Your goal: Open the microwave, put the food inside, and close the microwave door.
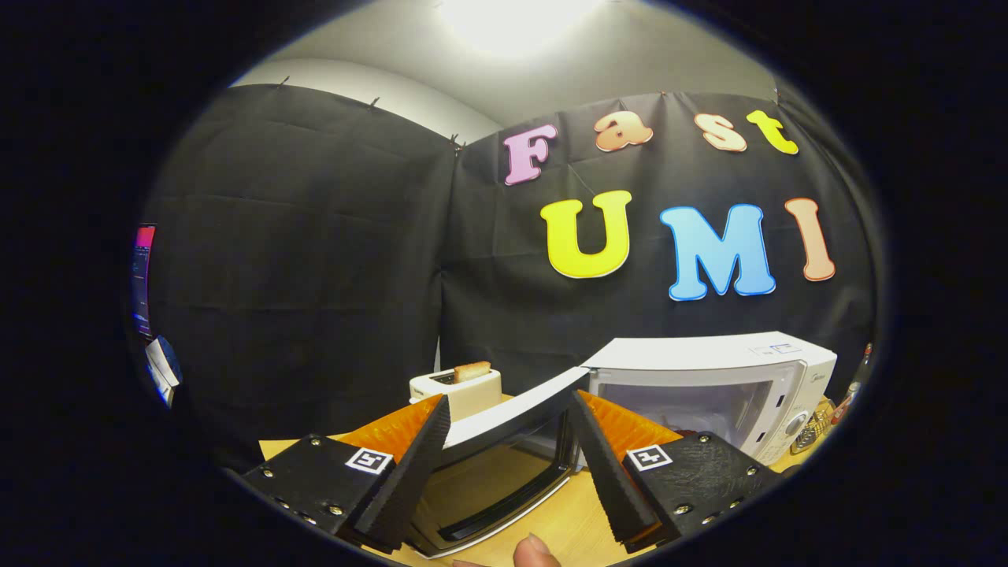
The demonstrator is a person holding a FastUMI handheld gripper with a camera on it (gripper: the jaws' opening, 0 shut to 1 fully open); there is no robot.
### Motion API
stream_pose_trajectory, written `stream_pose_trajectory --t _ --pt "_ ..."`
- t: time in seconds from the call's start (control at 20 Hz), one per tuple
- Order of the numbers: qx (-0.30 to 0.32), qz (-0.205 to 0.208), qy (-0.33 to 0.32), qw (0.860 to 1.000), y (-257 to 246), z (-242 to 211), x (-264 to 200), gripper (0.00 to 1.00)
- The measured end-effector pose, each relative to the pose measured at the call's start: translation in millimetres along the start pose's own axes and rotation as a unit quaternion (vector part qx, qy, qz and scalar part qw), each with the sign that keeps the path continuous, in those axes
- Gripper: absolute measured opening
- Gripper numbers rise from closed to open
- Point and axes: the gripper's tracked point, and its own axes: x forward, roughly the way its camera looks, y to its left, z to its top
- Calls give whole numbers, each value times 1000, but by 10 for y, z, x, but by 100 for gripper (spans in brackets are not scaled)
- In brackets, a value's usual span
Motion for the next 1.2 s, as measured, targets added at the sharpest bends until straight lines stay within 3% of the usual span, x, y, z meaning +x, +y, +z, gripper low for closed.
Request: stream_pose_trajectory --t 0.2,0.4,0.65,0.75,0.8,0.9,0.95,1.05,1.2 --pt "35 62 -5 997 552 198 -311 93" --pt "4 124 4 992 1233 216 -476 93" --pt "9 164 44 985 2030 -224 -331 90" --pt "0 154 60 986 2094 -494 -227 82" --pt "-1 143 64 988 2073 -600 -175 65" --pt "18 127 91 988 2063 -942 -26 46" --pt "18 105 105 989 2005 -1106 86 45" --pt "24 51 128 990 1716 -1291 149 9" --pt "34 27 130 990 1552 -1498 263 1"
